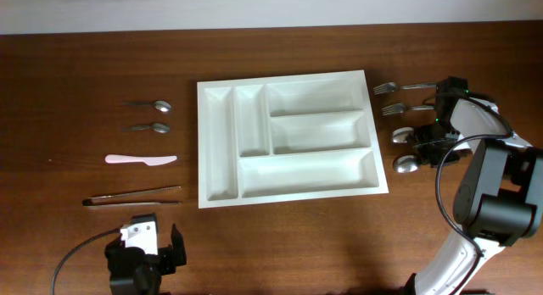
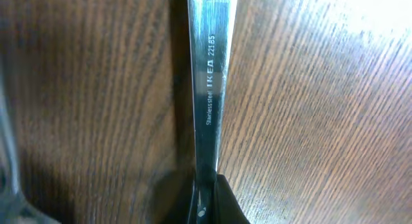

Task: Pack container
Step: 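Carry the spoon with the right gripper into the tray's top compartment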

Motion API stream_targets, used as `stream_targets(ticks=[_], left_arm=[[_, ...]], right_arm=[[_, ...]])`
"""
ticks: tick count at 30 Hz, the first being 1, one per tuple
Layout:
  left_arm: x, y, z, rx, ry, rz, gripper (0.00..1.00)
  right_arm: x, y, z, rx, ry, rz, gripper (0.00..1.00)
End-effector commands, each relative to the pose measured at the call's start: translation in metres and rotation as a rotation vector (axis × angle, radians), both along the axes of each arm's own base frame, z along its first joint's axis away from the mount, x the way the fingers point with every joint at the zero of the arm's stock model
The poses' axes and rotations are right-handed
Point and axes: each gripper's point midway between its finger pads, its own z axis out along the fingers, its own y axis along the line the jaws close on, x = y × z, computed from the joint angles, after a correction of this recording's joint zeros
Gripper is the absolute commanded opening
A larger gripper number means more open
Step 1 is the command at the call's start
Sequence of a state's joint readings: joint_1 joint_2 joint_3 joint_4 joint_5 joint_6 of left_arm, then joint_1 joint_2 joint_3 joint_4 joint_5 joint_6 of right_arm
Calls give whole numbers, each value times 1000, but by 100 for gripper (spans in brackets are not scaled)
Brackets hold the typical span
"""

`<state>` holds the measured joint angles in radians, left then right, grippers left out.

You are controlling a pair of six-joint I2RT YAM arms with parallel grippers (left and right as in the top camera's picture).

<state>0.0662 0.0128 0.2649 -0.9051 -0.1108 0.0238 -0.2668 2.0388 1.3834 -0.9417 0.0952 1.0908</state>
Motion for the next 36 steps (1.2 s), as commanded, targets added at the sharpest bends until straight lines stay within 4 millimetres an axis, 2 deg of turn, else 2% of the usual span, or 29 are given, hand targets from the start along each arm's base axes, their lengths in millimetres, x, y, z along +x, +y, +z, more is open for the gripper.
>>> stream_targets(ticks=[1,8,10,14,17,19,23,24,29,34,36], left_arm=[[0,0,-1,10,0,-12,99],[0,0,-1,10,0,-12,99],[0,0,-1,10,0,-12,99],[0,0,-1,10,0,-12,99],[0,0,-1,11,0,-12,99],[0,0,-1,10,0,-12,99],[0,0,-1,10,0,-12,99],[0,0,-1,10,0,-12,99],[0,0,-1,10,0,-12,99],[0,0,-1,10,0,-12,99],[0,0,-1,10,0,-12,99]], right_arm=[[14,-6,45,-43,-99,91,4],[23,-9,110,-98,-200,168,4],[25,-6,123,-103,-226,227,4],[36,16,147,-99,-287,403,4],[48,43,157,-76,-329,541,4],[58,76,163,-68,-360,687,4],[68,124,167,-60,-405,782,4],[70,133,169,-56,-420,784,4],[93,219,185,-26,-585,775,4],[109,267,189,-43,-691,658,4],[112,279,186,-39,-710,617,4]])
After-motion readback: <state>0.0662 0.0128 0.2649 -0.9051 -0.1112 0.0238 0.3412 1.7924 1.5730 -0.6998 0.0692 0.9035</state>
